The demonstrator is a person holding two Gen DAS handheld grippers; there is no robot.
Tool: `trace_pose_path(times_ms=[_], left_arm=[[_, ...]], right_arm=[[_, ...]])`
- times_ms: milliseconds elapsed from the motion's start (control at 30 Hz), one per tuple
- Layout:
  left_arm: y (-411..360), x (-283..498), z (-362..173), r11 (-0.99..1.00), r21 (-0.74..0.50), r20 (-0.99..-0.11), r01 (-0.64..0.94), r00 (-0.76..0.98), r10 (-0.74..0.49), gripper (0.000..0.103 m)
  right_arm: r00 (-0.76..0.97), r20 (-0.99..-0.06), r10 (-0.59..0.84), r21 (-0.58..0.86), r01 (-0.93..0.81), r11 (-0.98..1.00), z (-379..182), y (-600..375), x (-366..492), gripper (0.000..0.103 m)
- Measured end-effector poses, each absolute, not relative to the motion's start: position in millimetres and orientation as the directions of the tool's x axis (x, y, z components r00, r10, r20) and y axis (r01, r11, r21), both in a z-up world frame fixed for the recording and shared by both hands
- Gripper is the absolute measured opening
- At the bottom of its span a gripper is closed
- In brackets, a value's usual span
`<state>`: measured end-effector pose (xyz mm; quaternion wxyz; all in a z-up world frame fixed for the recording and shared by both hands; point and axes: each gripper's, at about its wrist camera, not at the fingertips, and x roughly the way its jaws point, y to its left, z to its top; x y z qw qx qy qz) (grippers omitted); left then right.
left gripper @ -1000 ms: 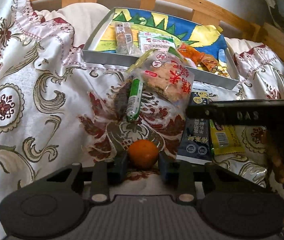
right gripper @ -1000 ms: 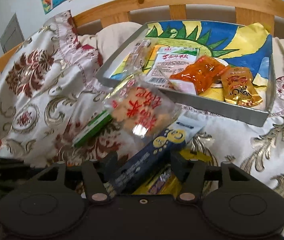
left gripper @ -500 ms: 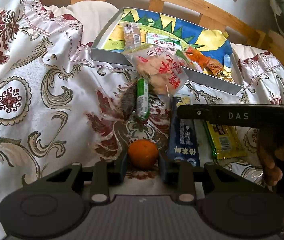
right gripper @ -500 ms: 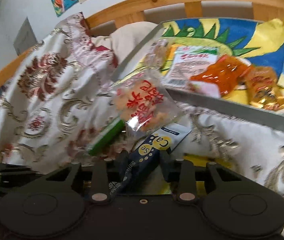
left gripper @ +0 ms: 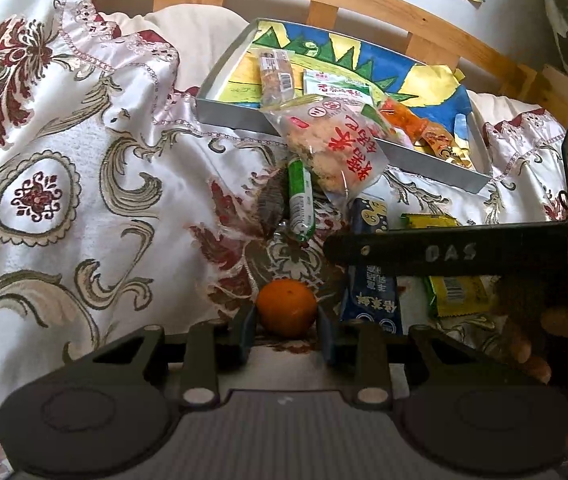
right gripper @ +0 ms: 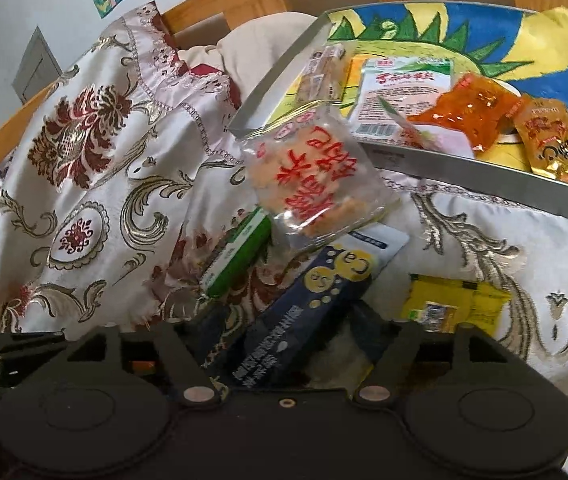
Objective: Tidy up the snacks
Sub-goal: 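Lift the orange with the left tool while the right tool lifts the blue tube, then carry the orange into the tray with the left tool while the right tool drops the blue tube in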
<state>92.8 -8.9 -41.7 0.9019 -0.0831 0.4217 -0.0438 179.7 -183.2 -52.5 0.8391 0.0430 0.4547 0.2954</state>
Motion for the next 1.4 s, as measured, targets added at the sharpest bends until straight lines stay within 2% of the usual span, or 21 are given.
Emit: trace_pose_path(times_ms=[133, 200, 400, 500, 700, 1067, 1400], left_arm=[[-8, 91, -40, 0.984, -0.176, -0.752, 0.013, 0.644, -0.143, 0.036], [-7, 89, -39, 0.984, -0.176, -0.751, 0.011, 0.645, -0.142, 0.036], [-1, 87, -38, 0.982, -0.188, -0.746, 0.0, 0.651, -0.142, 0.036], [1, 86, -38, 0.98, -0.197, -0.742, -0.003, 0.654, -0.147, 0.036], [-1, 84, -36, 0.978, -0.208, -0.73, 0.008, 0.664, -0.161, 0.036], [-3, 82, -33, 0.976, -0.217, -0.714, 0.014, 0.68, -0.169, 0.036], [-5, 83, -35, 0.976, -0.217, -0.709, 0.021, 0.684, -0.173, 0.036]], right_arm=[[0.443, -0.755, 0.483, 0.262, -0.471, 0.842, -55, -169, 173, 0.078], [0.464, -0.762, 0.453, 0.217, -0.476, 0.852, -56, -165, 170, 0.07], [0.487, -0.763, 0.425, 0.174, -0.479, 0.861, -56, -168, 164, 0.057], [0.485, -0.764, 0.425, 0.182, -0.47, 0.864, -53, -172, 159, 0.05], [0.471, -0.764, 0.44, 0.231, -0.437, 0.869, -48, -183, 148, 0.041], [0.445, -0.753, 0.485, 0.342, -0.365, 0.866, -32, -204, 129, 0.035], [0.436, -0.718, 0.542, 0.439, -0.32, 0.84, -18, -225, 113, 0.035]])
